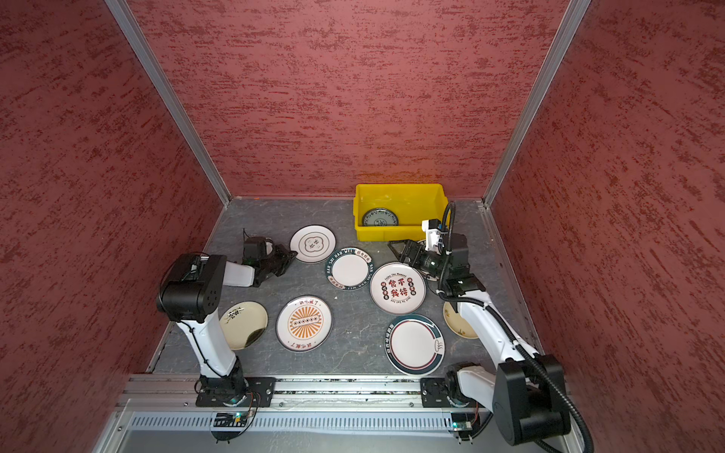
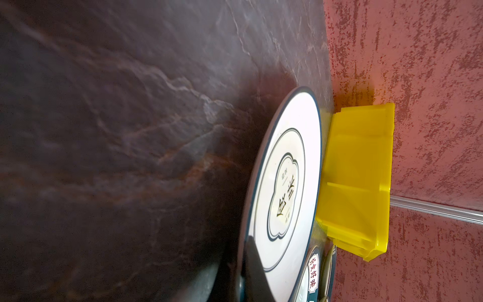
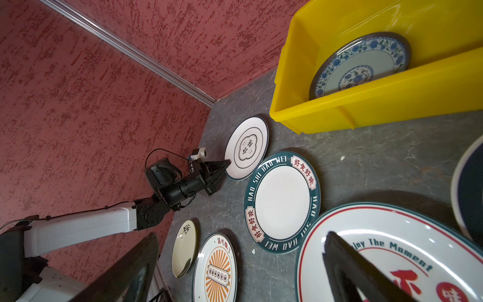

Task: Place the plates into the plastic bin on the countertop
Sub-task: Pick up the plate from the top-center of the table, then place the plate in the plastic bin.

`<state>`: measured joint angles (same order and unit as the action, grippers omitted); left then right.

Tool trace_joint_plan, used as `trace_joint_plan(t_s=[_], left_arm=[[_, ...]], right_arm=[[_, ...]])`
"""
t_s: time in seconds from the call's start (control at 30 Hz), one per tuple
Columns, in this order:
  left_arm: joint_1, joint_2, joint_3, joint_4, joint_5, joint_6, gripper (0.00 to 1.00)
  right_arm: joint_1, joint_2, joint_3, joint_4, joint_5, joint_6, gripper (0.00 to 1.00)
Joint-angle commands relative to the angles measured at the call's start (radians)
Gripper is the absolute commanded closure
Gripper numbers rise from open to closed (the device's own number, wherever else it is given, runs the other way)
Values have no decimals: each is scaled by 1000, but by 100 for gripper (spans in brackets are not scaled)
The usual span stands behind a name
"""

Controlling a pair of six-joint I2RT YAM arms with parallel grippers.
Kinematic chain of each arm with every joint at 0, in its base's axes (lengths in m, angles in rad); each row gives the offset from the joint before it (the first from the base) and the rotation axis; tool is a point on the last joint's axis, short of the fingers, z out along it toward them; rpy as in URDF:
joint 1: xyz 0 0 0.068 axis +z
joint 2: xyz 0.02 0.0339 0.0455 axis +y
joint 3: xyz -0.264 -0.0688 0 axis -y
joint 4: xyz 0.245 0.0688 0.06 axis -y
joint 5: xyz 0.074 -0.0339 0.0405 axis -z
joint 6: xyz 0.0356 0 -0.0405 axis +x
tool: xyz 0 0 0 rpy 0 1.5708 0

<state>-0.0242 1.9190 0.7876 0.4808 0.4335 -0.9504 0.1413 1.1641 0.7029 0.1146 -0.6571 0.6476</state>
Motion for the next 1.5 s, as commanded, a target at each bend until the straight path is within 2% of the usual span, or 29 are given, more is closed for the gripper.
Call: trace_joint_plan(t_s=[0.0,0.27,0.8,1.17,1.3,1.47], left_arm=[[1,26,4,-41,-9,19,99],[2,-34,-12,-33,2,5,100],[-18,-368,-70,-171,-7,39,100],[-186,-638,-99,-311,-138,105,100],[-240,-676,-97,-303,-168,101,100],[-331,-659,-94,-240,-197,99,100]], right_arm=[[1,8,-11,30,13,-11,1],[2,29,-13,42,1,-5,1],[24,55,-24,108,-4,39,1],[86,77,-30,188,-1,88,1],[130,93,-30,223,10,107,1],[191,138,-26,287,13,135,2]])
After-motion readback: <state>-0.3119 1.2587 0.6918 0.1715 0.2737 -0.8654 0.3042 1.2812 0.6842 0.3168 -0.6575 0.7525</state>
